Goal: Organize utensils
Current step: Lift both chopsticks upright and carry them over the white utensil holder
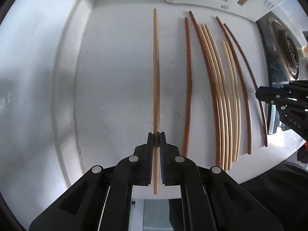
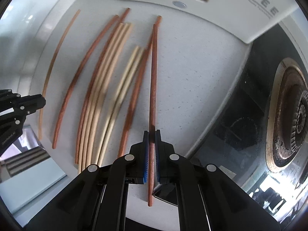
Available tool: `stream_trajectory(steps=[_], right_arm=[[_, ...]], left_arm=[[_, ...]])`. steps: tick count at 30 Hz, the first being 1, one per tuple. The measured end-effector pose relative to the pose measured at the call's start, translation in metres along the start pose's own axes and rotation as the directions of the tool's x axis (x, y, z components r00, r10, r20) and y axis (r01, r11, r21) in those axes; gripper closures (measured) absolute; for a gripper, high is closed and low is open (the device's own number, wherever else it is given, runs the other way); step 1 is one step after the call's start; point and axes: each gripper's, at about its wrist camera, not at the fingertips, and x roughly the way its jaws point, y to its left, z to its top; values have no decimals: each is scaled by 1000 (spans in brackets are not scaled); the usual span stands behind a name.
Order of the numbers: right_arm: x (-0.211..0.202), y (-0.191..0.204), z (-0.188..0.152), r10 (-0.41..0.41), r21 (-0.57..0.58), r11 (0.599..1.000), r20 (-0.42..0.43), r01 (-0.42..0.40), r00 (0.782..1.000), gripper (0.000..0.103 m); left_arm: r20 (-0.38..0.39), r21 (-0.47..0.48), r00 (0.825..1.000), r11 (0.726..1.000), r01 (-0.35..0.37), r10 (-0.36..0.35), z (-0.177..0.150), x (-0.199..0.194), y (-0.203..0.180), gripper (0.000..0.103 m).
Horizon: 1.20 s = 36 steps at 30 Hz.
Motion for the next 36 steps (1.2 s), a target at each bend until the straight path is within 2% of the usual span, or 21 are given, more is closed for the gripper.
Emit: stream_trajectory(steps=[6, 10, 12, 14, 19, 24, 28, 31, 33, 36], right_arm=[[-19, 3, -12, 31, -37, 999, 57, -29, 998, 96], [-30, 1, -20, 40, -67, 997, 106, -33, 994, 96], [-37, 0, -27, 43, -93, 995, 142, -30, 989, 96], [-43, -2, -32, 61, -115, 993, 171, -42, 983, 96], [-56, -13, -47, 104, -142, 987, 222, -73, 969, 96], [-79, -24, -57, 136, -181, 980, 288, -85, 948, 96], [-94, -39, -65, 172, -197, 974, 346, -108, 922, 96], [-105, -44, -66, 185, -195, 974, 386, -116, 904, 96], [-115, -52, -67, 191, -193, 974, 426, -117, 884, 96], [-126, -53, -58, 191, -190, 976, 485, -110, 854, 96]], left_arm=[[88, -81, 996, 996, 29, -22, -19, -18, 13, 97], [162, -110, 987, 993, 31, -13, -28, -33, 10, 97], [191, -116, 982, 993, 7, 15, -31, -35, 10, 97], [231, -139, 973, 990, 28, 4, -31, -48, 6, 97], [343, -178, 939, 982, 59, 6, -41, -67, -9, 97], [411, -184, 911, 981, 54, 27, -38, -92, -31, 97], [458, -178, 888, 983, 42, 44, -32, -102, -42, 97], [498, -181, 867, 981, 74, 26, -31, -106, -43, 97], [518, -200, 854, 978, 67, 47, -31, -110, -43, 97], [570, -210, 820, 975, 75, 60, -31, -120, -44, 97]])
